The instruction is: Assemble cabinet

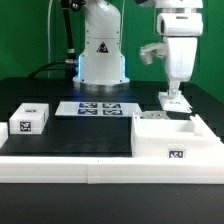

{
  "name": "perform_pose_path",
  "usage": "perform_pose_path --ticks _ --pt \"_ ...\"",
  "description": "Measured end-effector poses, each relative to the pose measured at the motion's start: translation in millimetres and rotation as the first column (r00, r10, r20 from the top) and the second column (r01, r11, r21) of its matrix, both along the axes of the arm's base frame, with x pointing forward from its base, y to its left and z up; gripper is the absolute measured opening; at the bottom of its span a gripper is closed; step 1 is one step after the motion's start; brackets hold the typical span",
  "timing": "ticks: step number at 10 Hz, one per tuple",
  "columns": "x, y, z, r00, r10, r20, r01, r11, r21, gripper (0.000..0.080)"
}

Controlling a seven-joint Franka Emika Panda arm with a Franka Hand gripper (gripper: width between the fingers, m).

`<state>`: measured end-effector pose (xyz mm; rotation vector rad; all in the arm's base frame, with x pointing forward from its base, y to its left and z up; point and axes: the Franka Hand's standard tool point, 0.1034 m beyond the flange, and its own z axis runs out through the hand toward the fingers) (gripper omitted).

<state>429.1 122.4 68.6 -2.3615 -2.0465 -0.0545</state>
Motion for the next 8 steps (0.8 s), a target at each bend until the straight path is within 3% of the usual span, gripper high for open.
perform_pose_path --ticks 8 --pt "8.6 -0.6 -5.0 1.0 -0.01 -0.003 0.01 1.0 0.007 0.0068"
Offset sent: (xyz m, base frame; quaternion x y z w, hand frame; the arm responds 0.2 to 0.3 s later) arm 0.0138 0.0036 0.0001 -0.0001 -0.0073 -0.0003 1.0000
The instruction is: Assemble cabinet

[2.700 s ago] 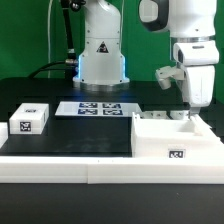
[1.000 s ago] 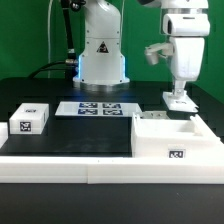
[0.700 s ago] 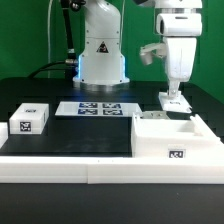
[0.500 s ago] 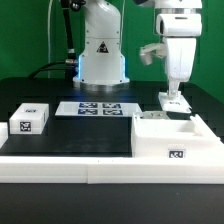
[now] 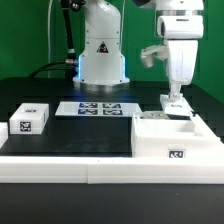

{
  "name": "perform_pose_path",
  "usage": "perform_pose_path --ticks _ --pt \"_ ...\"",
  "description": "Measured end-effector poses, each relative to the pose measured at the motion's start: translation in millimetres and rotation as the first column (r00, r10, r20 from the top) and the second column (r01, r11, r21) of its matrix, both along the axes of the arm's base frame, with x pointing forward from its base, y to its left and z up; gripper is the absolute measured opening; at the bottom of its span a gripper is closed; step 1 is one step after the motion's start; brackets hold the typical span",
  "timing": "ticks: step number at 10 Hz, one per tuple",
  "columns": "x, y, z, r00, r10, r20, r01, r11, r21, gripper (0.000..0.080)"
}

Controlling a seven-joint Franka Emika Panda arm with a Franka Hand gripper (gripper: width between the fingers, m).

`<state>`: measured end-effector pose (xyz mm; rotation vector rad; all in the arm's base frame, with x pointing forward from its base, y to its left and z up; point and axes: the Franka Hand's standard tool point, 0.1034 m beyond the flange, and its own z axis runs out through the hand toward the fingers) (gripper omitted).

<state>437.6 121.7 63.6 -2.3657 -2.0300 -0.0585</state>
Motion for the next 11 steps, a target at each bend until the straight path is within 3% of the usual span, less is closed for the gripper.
perform_pose_path --ticks 11 --pt "11.9 -0.3 2.0 1.0 -0.009 0.01 0.009 1.0 0.005 0.0068"
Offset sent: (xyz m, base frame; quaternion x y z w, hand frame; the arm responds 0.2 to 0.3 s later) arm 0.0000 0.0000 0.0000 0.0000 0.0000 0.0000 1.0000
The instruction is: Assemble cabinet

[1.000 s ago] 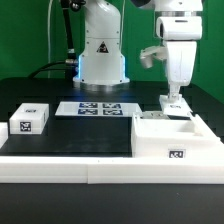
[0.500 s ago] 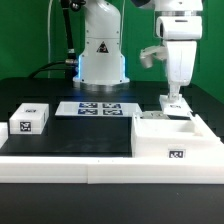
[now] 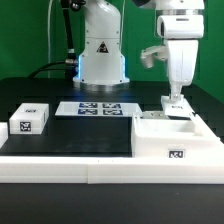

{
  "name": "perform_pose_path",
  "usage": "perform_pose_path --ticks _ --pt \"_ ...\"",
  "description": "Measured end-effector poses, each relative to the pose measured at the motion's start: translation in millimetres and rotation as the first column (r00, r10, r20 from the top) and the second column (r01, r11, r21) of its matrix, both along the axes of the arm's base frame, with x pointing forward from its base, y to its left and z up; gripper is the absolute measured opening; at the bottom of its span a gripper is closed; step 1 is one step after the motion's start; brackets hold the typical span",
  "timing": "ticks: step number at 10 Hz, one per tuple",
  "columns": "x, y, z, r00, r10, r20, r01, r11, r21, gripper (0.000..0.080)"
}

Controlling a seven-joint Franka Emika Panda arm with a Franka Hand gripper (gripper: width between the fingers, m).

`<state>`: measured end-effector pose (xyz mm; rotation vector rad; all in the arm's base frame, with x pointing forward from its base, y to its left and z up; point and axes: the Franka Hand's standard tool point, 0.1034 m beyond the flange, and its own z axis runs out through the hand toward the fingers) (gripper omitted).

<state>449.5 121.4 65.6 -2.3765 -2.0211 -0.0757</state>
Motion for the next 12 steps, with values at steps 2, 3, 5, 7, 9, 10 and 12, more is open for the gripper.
perform_pose_path --ticks 2,3,5,7,9,10,12 --pt "-0.3 -0.1 -0.2 1.0 0.0 -0.001 0.0 1.0 0.0 0.0068" --pt "-0.4 -0.2 -0.3 1.0 0.0 -0.001 0.0 1.0 0.0 0.0068" --pt "0.1 -0.1 -0.4 1.0 0.0 -0.001 0.0 1.0 0.0 0.0068" --pt "0.6 0.1 -0.6 1.0 0.0 -0.001 0.0 1.0 0.001 0.0068" --pt "0.6 -0.3 -1.0 1.0 -0.001 -0.004 0.001 1.0 0.0 0.0068" --pt "0.5 -0.4 -2.4 1.0 -0.002 -0.007 0.002 1.0 0.0 0.0068" --pt "-2.1 0.7 -7.2 1.0 -0.002 -0.016 0.003 1.0 0.002 0.0068"
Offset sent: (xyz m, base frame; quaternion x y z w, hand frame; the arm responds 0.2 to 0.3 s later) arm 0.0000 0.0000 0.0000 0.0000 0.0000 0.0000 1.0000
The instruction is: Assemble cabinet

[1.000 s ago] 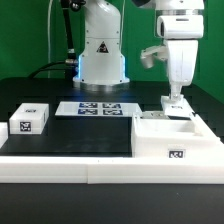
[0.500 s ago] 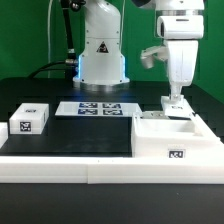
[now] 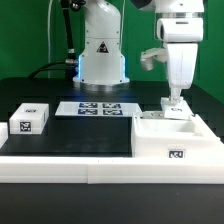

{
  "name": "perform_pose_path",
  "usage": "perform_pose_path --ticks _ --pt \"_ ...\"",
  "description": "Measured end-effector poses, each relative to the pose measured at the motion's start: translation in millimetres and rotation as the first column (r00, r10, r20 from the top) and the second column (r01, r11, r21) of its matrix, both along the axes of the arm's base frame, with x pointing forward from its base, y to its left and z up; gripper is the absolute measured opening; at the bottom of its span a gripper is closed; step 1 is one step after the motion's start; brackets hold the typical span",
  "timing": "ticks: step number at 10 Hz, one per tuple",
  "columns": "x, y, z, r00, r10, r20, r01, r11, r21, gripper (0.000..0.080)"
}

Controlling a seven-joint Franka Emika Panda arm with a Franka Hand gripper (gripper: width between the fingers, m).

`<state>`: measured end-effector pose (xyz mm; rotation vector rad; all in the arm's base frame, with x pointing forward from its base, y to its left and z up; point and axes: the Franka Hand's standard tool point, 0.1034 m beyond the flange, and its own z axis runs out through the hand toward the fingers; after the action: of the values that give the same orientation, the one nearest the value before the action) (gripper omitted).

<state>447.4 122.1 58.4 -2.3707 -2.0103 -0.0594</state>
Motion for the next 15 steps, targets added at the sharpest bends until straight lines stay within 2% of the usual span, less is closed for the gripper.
perform_pose_path --ticks 13,15 --pt "3.6 -0.1 2.8 1.0 0.0 -0.003 0.0 1.0 -0.004 0.0068" --pt "9.5 -0.2 3.7 1.0 -0.003 0.004 0.003 1.0 -0.001 0.0068"
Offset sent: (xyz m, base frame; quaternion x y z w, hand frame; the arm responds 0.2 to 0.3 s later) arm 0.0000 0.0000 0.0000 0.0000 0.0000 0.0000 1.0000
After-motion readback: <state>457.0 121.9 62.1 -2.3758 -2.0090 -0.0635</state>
